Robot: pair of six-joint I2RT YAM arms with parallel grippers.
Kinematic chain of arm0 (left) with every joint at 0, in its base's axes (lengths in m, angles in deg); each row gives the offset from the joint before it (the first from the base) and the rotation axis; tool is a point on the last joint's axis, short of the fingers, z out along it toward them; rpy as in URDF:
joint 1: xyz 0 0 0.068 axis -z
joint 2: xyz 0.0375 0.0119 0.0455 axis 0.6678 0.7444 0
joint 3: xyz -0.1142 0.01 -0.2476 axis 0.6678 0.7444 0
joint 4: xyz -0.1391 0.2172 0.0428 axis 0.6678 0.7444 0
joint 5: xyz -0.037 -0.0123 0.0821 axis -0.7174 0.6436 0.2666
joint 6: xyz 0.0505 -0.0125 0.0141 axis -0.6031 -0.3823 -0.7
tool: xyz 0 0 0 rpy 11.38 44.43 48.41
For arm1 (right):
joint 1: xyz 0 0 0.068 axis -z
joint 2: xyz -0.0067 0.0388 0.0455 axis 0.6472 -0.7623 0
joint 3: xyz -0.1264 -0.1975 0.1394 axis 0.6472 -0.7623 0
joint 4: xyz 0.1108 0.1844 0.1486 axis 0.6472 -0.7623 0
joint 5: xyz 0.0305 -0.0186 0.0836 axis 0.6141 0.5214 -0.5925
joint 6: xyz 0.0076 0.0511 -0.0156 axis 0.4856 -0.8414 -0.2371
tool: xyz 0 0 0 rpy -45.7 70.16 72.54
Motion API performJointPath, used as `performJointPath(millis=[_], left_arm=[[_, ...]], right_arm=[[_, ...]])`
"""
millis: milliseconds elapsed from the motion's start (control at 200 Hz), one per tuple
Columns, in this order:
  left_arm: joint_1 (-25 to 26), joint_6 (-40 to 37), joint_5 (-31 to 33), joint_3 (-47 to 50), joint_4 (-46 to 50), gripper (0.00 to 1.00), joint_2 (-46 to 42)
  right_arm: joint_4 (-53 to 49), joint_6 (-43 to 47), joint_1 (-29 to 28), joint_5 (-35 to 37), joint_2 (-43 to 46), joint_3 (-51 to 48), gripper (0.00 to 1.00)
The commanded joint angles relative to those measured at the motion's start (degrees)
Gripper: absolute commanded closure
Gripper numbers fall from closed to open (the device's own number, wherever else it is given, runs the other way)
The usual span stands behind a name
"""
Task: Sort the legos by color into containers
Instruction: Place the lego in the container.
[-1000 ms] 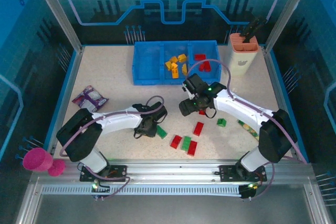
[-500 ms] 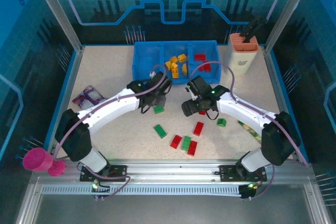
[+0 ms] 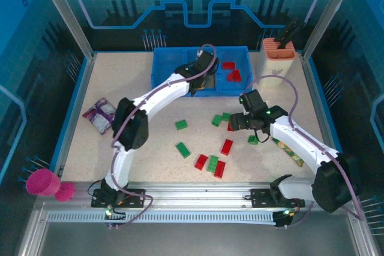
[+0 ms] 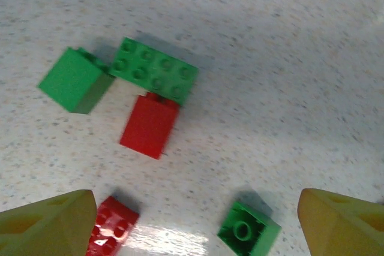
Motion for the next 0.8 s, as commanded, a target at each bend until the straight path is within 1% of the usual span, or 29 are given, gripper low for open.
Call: performJointPath(millis=[0, 100, 170, 350, 520, 670, 716, 766, 796], left_arm=[[-0.79, -4.21, 0.96, -15.28, 1.28, 0.65, 9.54], [-1.99, -4.28, -0.6, -31.83, 6.39, 0.66, 19.82], [-2.8, -3.94, -1.1, -37.34, 6.92, 0.66, 23.57], [-5.5, -0.45, -4.41, -33.95, 0.58, 0.66, 23.37], [-7.7, 2.42, -6.9, -34.44, -3.18, 0.66, 25.23], [-8.87, 4.33, -9.2, -36.72, -4.15, 0.66, 27.9], [-8.98, 4.81, -9.6, -36.83, -4.33, 0.64, 28.26], [-9.07, 5.06, -10.0, -36.76, -4.43, 0.58, 28.59], [-9.2, 5.34, -10.22, -36.78, -4.29, 0.57, 28.75]], right_arm=[[-1.58, -1.66, 2.65, 0.55, 3.18, -2.29, 0.11], [-2.65, -1.48, 3.99, 1.05, 4.11, -1.9, 0.11], [-2.86, -1.6, 4.51, 1.08, 4.86, -1.6, 0.11], [-2.5, -1.39, 5.53, 0.26, 5.42, -1.84, 0.1], [-1.17, -0.75, 5.77, -1.21, 4.4, -2.87, 0.09], [-1.87, -1.64, 5.81, -2.15, 2.66, -2.85, 0.09], [-1.81, -1.92, 5.84, -2.42, 2.3, -3.12, 0.1], [-1.82, -2.33, 5.78, -2.65, 2.0, -3.43, 0.09], [-1.93, -2.75, 5.77, -2.55, 1.75, -3.63, 0.09]])
